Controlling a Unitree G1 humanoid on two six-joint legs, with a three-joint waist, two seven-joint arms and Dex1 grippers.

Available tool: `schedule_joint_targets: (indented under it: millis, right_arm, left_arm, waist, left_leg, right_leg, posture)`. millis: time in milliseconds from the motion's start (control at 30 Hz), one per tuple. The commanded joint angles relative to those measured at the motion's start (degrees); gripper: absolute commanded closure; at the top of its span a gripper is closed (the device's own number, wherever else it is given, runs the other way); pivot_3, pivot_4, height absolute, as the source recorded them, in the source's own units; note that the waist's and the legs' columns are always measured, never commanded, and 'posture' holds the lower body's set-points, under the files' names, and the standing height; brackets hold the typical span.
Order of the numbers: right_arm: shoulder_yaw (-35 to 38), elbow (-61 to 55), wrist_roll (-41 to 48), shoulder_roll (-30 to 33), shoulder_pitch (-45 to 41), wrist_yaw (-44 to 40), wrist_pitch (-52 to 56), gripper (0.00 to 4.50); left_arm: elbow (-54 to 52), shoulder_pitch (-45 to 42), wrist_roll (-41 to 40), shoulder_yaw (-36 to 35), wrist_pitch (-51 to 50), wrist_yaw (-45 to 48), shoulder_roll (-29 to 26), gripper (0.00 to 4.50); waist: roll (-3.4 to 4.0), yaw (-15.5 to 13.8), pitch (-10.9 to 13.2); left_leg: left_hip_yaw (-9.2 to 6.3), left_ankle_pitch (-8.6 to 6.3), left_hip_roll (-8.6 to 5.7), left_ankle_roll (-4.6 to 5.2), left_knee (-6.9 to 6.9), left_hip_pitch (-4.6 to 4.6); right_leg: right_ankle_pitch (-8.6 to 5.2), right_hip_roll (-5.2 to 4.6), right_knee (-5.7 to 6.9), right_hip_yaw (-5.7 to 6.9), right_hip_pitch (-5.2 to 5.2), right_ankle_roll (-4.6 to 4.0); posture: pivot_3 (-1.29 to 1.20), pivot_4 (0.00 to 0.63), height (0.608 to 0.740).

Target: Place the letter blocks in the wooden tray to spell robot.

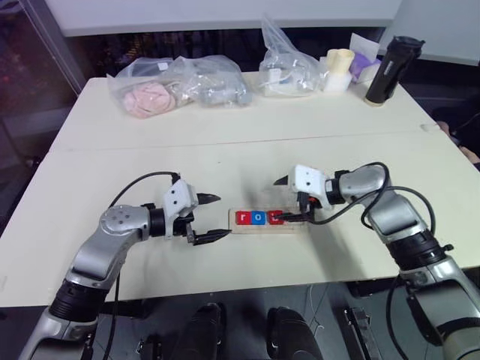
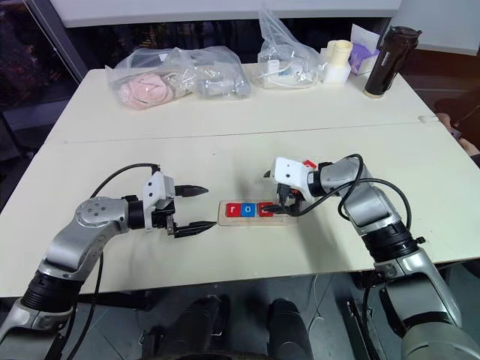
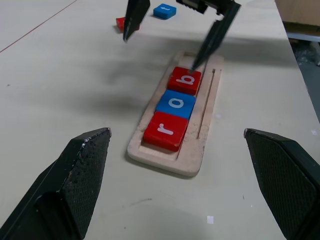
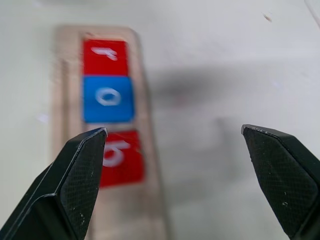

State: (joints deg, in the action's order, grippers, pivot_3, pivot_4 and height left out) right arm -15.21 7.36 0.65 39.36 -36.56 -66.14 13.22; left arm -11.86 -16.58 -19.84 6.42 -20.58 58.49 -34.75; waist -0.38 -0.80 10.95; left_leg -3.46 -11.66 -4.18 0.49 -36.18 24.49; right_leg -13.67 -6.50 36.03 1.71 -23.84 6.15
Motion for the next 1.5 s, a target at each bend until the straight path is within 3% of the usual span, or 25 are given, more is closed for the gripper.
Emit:
schedule_joint_targets:
  millis: [33, 633, 1233, 1400, 1500]
  right_arm:
    - [2.41, 0.77, -0.16, 1.6, -0.22, 0.94, -1.93, 0.06]
    - [-0.1, 2.38, -2.93, 1.89, 2.77, 0.94, -7.3, 0.06]
    - [-1.27, -1.69, -2.99, -0.89, 2.25, 1.32, -5.1, 0.06]
    - [1.11, -2.36, -3.63, 2.52, 1.33, 1.64, -5.18, 0.06]
    - [5.34, -1.79, -2.75, 2.79, -0.25, 6.01, -1.21, 0.06]
  left_arm:
    - [-0.88, -0.86, -0.03, 0.01, 1.13, 0.02, 0.16, 0.0]
    - [-0.83, -1.23, -0.07, -0.1, 1.0, 0.46, -0.08, 0.0]
    - [-0.75, -1.56, -0.05, 0.31, 0.78, 0.55, 0.06, 0.0]
    - [-0.89, -1.57, -0.24, 0.34, 0.68, 0.33, 0.0, 0.0]
    - [-0.88, -1.46, -0.21, 0.37, 0.76, 0.23, 0.01, 0.0]
  waist:
    - [0.0, 0.12, 0.0]
    - [0.0, 0.14, 0.0]
    - [0.0, 0.15, -0.01]
    - [0.0, 0.04, 0.0]
    - [0.0, 0.1, 0.0]
  left_leg:
    - [0.01, 0.0, 0.0, 0.0, 0.0, 0.0]
    - [0.03, 0.01, 0.01, 0.0, 0.0, 0.0]
    - [0.03, 0.01, 0.02, 0.0, 0.0, -0.01]
    - [0.03, 0.01, 0.01, 0.0, -0.01, -0.01]
    - [0.03, 0.01, 0.01, 0.0, -0.02, -0.01]
  right_leg:
    - [0.0, 0.0, 0.0, 0.0, 0.0, 0.0]
    - [0.0, 0.01, 0.04, -0.02, -0.02, 0.0]
    - [0.0, 0.02, 0.06, -0.03, -0.03, 0.0]
    - [0.0, 0.03, 0.06, -0.02, -0.02, 0.0]
    - [0.0, 0.01, 0.05, -0.03, -0.02, -0.01]
  posture:
    - [0.0, 0.15, 0.725]
    - [0.0, 0.15, 0.725]
    - [0.0, 0.15, 0.725]
    - [0.0, 0.15, 0.725]
    - [0.0, 0.15, 0.725]
